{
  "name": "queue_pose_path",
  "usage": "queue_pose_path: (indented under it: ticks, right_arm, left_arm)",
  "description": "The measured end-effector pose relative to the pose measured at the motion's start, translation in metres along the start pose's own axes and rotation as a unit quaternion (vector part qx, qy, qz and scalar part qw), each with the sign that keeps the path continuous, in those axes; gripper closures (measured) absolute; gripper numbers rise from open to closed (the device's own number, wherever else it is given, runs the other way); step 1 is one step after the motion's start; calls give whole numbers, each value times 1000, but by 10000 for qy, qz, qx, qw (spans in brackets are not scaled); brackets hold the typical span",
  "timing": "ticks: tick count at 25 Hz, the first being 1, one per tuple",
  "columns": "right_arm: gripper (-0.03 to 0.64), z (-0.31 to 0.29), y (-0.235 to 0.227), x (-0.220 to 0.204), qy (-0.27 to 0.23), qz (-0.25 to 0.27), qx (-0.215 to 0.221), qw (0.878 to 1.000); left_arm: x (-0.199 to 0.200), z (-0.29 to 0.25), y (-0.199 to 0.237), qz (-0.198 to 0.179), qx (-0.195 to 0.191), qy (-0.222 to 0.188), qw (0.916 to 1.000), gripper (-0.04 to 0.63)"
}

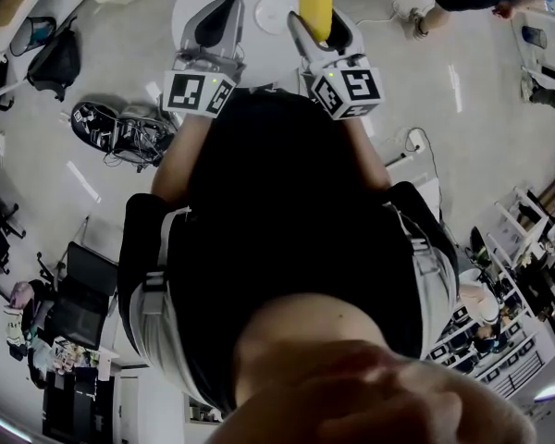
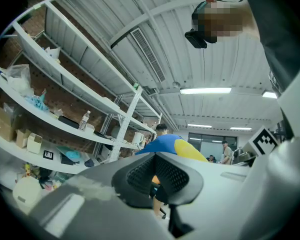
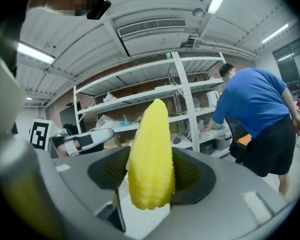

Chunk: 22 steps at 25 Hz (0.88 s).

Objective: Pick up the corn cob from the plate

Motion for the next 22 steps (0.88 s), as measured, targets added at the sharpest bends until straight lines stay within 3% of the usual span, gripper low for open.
queue_pose_path:
  ticks: [22]
  right_arm:
    - [353,-7,8,-11,83,-41,90,9999]
  left_arm:
    - [-5,4,4,12,-62,44,10000,591]
Point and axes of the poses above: the fingertips, and each gripper's own axes: z backward along the fingers, y to its left, x out of its top, the point moved 9 cm from there along z, backward along the fingers, and after that the axes turned 12 degrees about y, right-handed, at the moved point
